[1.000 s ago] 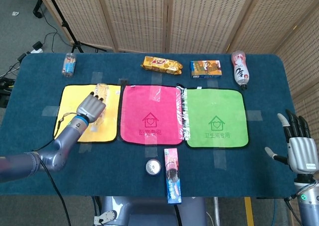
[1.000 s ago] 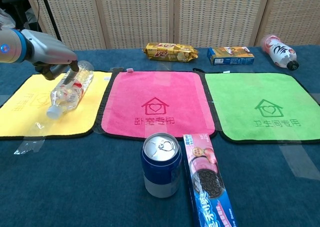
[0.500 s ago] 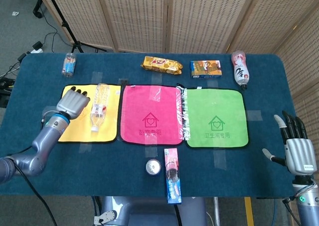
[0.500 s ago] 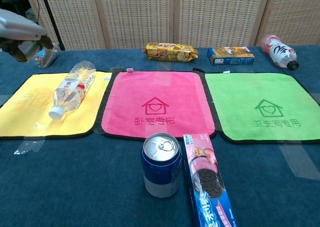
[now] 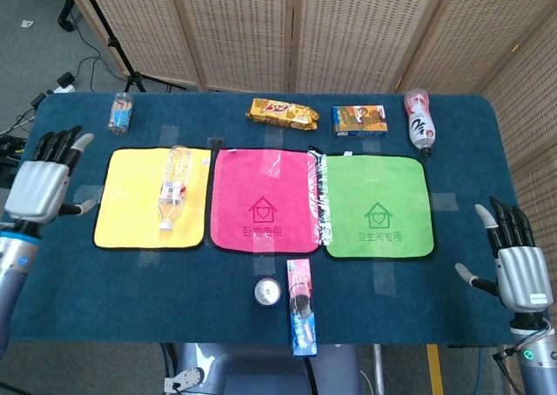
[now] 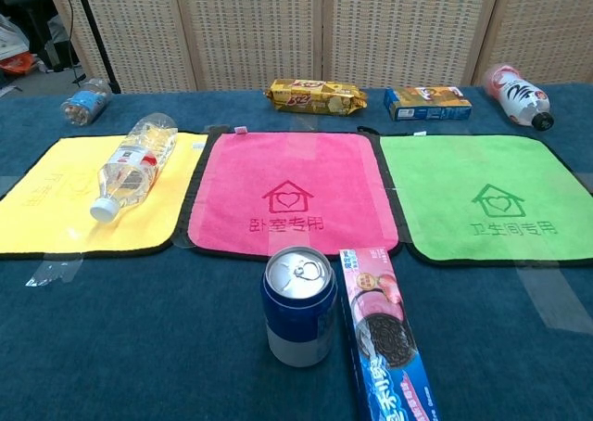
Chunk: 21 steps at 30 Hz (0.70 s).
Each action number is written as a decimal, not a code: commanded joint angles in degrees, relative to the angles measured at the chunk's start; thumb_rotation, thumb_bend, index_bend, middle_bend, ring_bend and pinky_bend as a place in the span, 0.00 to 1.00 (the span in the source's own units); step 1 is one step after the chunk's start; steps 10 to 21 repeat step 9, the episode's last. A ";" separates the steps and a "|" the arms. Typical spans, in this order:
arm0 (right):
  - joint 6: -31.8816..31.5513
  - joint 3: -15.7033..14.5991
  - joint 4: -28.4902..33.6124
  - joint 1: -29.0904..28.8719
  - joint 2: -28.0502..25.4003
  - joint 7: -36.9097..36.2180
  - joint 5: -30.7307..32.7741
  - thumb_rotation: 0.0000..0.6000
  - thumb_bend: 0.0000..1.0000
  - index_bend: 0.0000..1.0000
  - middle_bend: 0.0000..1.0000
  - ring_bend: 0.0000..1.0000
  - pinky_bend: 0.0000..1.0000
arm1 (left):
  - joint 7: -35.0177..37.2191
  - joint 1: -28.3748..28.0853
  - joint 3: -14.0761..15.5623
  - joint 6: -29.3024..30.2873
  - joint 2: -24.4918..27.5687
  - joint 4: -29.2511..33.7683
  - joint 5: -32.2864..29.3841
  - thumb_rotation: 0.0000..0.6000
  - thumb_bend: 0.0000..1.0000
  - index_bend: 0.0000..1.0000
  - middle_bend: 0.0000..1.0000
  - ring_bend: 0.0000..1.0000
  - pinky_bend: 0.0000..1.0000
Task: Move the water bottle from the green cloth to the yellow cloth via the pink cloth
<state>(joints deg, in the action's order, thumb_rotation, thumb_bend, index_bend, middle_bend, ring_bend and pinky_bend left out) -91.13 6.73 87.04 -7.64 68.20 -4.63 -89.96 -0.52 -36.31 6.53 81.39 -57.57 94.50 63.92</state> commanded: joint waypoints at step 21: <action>-1.98 0.01 -0.66 0.57 0.46 0.35 -1.18 1.00 0.00 0.00 0.00 0.00 0.00 | 9.90 18.79 2.99 14.07 -6.58 -2.32 7.37 1.00 0.00 0.00 0.00 0.00 0.00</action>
